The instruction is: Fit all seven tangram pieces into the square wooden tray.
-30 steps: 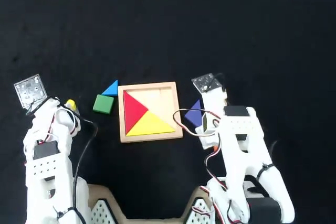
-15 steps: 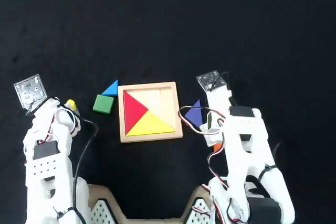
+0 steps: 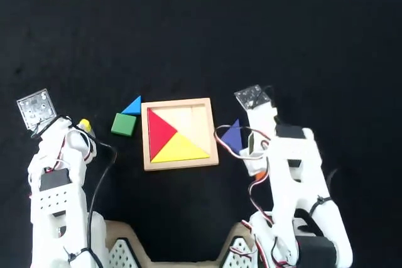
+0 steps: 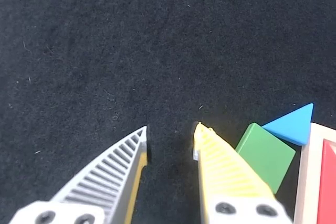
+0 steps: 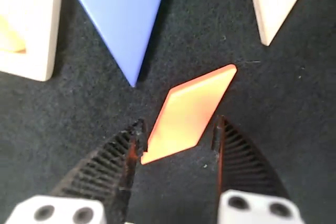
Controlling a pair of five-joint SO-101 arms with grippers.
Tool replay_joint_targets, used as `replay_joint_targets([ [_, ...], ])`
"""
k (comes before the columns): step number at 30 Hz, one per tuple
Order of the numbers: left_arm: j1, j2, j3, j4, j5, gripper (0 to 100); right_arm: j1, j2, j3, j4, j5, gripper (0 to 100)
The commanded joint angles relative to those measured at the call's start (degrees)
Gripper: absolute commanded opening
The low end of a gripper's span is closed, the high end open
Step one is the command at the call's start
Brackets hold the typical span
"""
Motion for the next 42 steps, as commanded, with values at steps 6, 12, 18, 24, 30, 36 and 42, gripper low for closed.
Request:
replay_joint_targets([
  [6, 0.48, -0.97, -0.31, -0.7, 0.09, 15, 0.44, -0.31, -3.91, 2.29, -0.09, 20.9],
  [12, 0.57, -0.97, -0.31, -0.7, 0.09, 15, -5.1, 0.13, 0.48, -2.37, -1.41, 20.9],
  [18, 0.48, -0.97, -0.31, -0.7, 0.09, 15, -5.01, 0.13, 1.8, -5.19, -3.34, 20.9],
  [24, 0.57, -0.97, -0.31, -0.7, 0.09, 15, 1.05, 0.22, 1.89, -5.36, -2.11, 21.1],
  [30, 0.57, -0.97, -0.22, -0.7, 0.09, 15, 1.76, 2.33, 2.86, -5.45, 1.14, 20.9],
  [36, 0.57, -0.97, -0.22, -0.7, 0.09, 15, 1.32, -0.92, -2.33, 1.67, 1.05, 20.9],
  [42, 0.57, -0.97, -0.22, -0.7, 0.09, 15, -3.96, -7.25, 0.75, 2.9, 1.05, 21.1],
])
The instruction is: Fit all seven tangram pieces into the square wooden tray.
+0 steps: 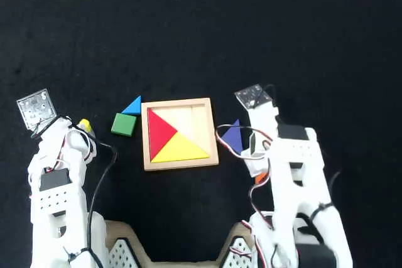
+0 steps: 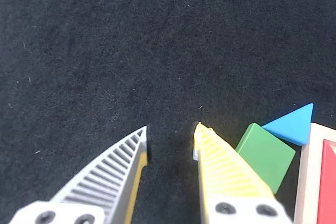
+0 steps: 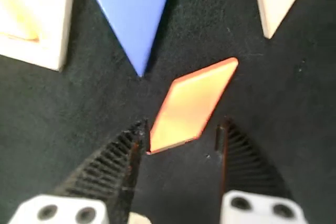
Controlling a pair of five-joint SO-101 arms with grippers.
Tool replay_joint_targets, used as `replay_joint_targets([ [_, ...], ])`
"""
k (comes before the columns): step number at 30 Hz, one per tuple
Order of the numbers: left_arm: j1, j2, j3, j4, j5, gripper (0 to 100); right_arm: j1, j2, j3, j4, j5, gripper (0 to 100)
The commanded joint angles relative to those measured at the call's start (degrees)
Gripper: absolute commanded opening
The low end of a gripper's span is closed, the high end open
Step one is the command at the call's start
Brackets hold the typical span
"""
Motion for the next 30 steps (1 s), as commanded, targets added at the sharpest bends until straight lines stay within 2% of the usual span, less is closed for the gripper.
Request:
replay_joint_targets([
  [1, 0.57, -0.97, -0.22, -0.7, 0.09, 15, -3.43, -2.15, 1.54, -1.58, 0.35, 21.0],
  [7, 0.48, -0.97, -0.22, -0.62, 0.09, 15, -1.14, 5.76, 3.21, -8.35, -1.23, 21.1],
  [14, 0.4, -0.97, -0.22, -0.62, 0.09, 15, 2.55, 14.37, -0.04, -10.37, -1.05, 21.1],
  [26, 0.57, -0.97, -0.22, -0.62, 0.09, 15, 2.55, 15.08, -0.4, -10.64, -1.05, 20.7],
  [30, 0.57, -0.97, -0.22, -0.62, 0.09, 15, 2.81, 14.99, -1.36, -10.81, 0.44, 15.5],
])
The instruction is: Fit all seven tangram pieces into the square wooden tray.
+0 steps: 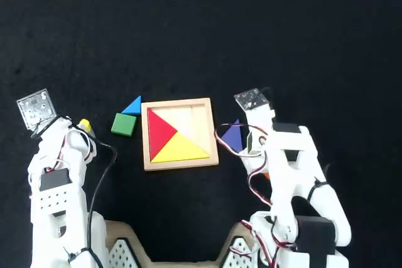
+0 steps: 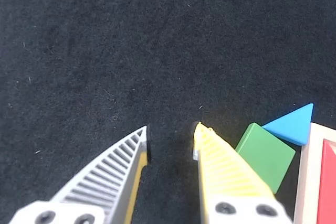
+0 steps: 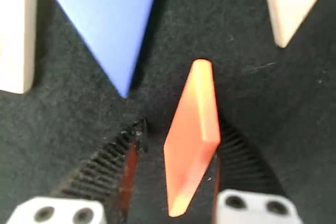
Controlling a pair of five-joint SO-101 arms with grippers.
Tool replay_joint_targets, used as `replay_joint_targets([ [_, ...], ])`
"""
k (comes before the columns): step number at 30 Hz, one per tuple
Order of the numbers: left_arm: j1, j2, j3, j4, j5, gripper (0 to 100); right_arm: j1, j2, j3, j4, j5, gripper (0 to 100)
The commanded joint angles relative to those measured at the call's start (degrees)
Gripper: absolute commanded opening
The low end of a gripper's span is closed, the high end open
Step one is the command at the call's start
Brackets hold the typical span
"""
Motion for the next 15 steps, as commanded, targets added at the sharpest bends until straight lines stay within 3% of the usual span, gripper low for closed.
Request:
replay_joint_targets([
  [1, 0.57, -0.97, -0.22, -0.62, 0.09, 15, 0.79, 0.66, -2.33, -0.7, 2.2, 14.4],
  [9, 0.57, -0.97, -0.22, -0.62, 0.09, 15, 0.88, 0.66, -3.82, -0.44, 2.81, 0.9],
  [15, 0.57, -0.97, -0.22, -0.62, 0.09, 15, 0.35, 0.31, -12.35, 8.18, 2.46, 1.0],
])
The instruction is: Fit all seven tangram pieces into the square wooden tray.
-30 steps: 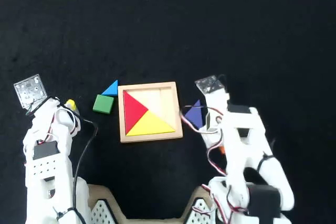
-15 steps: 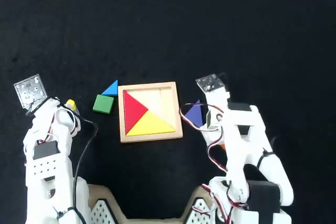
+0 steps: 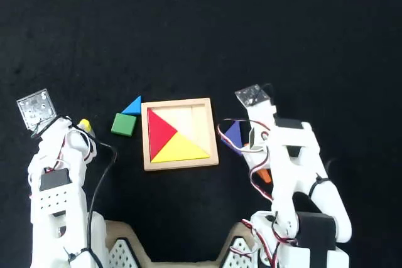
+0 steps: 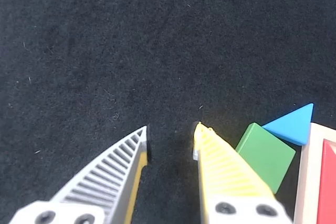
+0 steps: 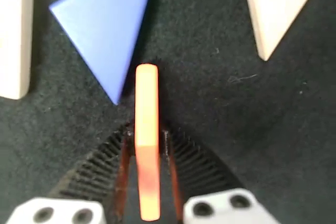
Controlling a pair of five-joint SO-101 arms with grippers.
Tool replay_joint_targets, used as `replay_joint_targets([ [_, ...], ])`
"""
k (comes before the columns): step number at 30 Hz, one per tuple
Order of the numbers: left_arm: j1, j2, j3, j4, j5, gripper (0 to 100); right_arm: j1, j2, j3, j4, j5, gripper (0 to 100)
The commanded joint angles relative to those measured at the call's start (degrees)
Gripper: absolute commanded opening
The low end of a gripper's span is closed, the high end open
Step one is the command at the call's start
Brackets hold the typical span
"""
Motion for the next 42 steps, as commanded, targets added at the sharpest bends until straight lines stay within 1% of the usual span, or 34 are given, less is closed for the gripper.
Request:
replay_joint_targets([
  [1, 0.66, -0.97, -0.22, -0.62, 0.09, 15, -0.26, -1.36, -10.86, 8.97, 0.18, 1.0],
  [3, 0.66, -0.97, -0.22, -0.62, 0.09, 15, -0.62, -3.21, -17.1, 14.77, -0.53, 1.0],
  [6, 0.66, -0.97, -0.22, -0.62, 0.09, 15, -4.75, -5.58, -23.52, 19.69, -4.4, 1.1],
  [9, 0.66, -0.97, -0.22, -0.62, 0.09, 15, -13.54, -5.05, -25.19, 19.25, -6.95, 1.1],
  [11, 0.66, -0.97, -0.13, -0.62, 0.09, 15, -19.34, -3.47, -25.8, 16.62, -8.7, 1.1],
  [14, 0.75, -0.97, -0.04, -0.62, 0.09, 15, -23.56, 0.13, -28.26, 12.75, -14.07, 1.1],
  [17, 0.75, -0.97, 0.4, -1.14, 0.09, 15, -23.74, 5.14, -32.04, 10.37, -21.63, 1.1],
  [20, 2.15, -0.97, 0.66, -1.14, 0.09, 15, -24.44, 11.12, -34.51, 8.79, -24.88, 1.1],
  [26, 2.51, -0.97, 0.66, -1.23, 0.09, 15, -30.15, 19.3, -34.77, 5.36, -25.67, 1.1],
  [29, 2.51, -0.97, 0.66, -1.23, 0.09, 15, -31.47, 20.97, -34.77, 3.87, -25.76, 1.1],
  [31, 2.51, -0.97, 0.66, -1.23, 0.09, 15, -31.38, 21.76, -34.68, 2.81, -25.76, 1.1],
  [35, 2.68, -0.97, 0.66, -1.23, 0.09, 15, -30.77, 23.25, -33.54, 2.55, -29.36, 1.1],
  [40, 2.86, -0.97, 0.57, -1.23, 0.09, 15, -26.64, 24.04, -31.34, -1.32, -29.98, 1.1],
  [42, 2.86, -0.97, 0.57, -1.23, 0.09, 15, -26.11, 24.13, -30.81, -2.29, -29.98, 1.1],
])
